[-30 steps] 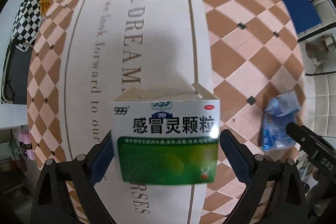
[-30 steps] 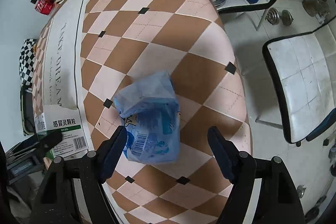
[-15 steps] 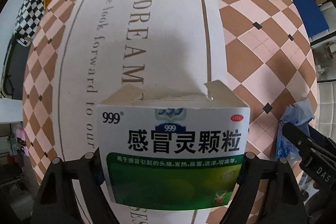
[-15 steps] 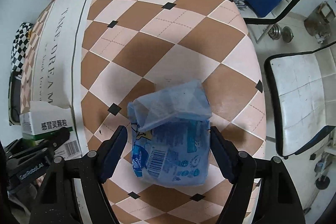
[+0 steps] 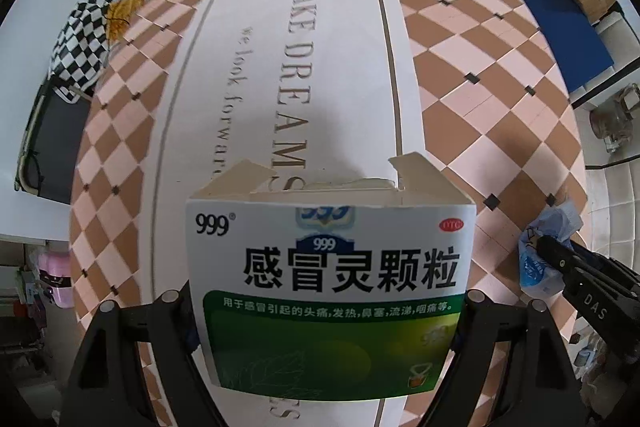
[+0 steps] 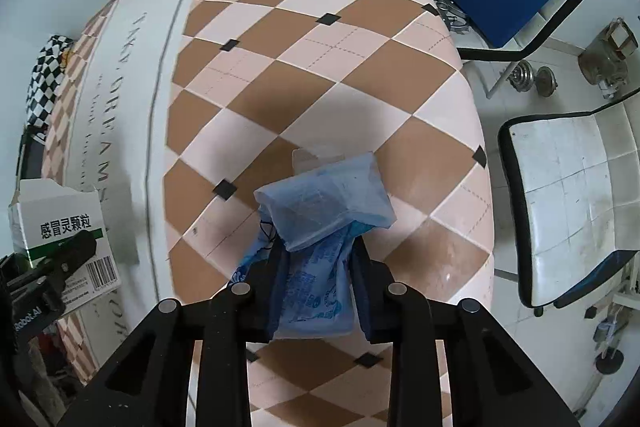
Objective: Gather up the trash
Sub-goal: 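Carry the medicine box and plastic bag over the bin and release both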
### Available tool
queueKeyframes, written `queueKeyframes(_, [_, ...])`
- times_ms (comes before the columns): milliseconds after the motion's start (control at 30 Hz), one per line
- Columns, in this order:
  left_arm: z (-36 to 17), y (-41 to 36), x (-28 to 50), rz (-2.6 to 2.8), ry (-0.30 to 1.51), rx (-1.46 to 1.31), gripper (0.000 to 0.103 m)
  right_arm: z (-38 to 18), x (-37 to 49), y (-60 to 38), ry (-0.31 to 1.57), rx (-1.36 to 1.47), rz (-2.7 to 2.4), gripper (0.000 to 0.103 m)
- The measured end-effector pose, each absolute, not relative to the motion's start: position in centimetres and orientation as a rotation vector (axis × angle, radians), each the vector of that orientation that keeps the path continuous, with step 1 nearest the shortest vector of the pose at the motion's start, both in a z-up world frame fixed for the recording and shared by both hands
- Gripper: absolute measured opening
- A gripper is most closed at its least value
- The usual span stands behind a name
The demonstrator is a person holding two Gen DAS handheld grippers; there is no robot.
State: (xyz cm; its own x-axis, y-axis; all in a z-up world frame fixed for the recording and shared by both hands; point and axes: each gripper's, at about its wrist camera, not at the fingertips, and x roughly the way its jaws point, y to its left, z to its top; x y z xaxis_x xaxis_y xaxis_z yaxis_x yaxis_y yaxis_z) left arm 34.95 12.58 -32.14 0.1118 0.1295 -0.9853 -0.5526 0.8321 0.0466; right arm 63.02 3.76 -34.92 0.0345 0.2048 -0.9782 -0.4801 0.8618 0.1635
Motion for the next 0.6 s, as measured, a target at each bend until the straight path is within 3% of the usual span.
queueKeyframes(300, [-26.0, 11.2, 29.6, 0.506, 1.280, -0.349, 0.084, -29.0, 57.1, 1.3, 1.374, -0.166, 0.607, 0.030])
queueKeyframes(600, [-21.0, 7.3, 18.4, 0.451, 1.184, -0.347, 0.084, -22.6, 43.5, -3.8, 1.280, -0.117, 0.653, 0.029])
